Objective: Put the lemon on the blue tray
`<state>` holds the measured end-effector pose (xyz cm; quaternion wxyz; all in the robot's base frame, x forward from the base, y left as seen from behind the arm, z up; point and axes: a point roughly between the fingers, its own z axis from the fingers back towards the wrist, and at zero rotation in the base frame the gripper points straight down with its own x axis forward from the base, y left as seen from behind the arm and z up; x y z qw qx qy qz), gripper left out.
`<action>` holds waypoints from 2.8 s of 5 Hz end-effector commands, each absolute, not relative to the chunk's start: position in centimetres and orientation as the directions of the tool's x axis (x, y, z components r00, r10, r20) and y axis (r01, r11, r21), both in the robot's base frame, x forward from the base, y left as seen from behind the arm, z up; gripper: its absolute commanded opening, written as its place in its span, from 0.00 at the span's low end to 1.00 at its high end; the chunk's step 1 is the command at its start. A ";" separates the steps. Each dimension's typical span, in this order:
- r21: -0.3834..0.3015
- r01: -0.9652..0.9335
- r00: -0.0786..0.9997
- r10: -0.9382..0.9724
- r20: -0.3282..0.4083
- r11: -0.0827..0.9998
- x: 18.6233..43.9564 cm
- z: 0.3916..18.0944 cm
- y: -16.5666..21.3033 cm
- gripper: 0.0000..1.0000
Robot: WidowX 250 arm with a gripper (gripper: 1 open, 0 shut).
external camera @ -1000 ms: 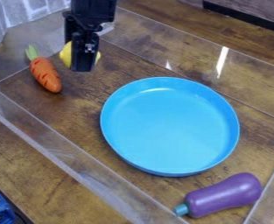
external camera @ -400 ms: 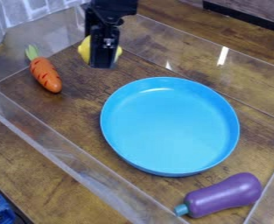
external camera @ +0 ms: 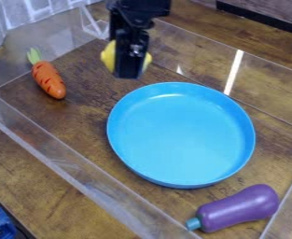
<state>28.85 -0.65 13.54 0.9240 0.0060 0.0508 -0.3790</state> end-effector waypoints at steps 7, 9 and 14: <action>-0.011 0.772 0.636 -0.772 0.018 0.636 29.6 12.7 -3.6 0.00; -0.031 0.776 0.630 -0.775 0.039 0.630 30.2 11.3 -4.2 0.00; -0.047 0.792 0.611 -0.790 0.056 0.609 31.7 9.4 -3.3 1.00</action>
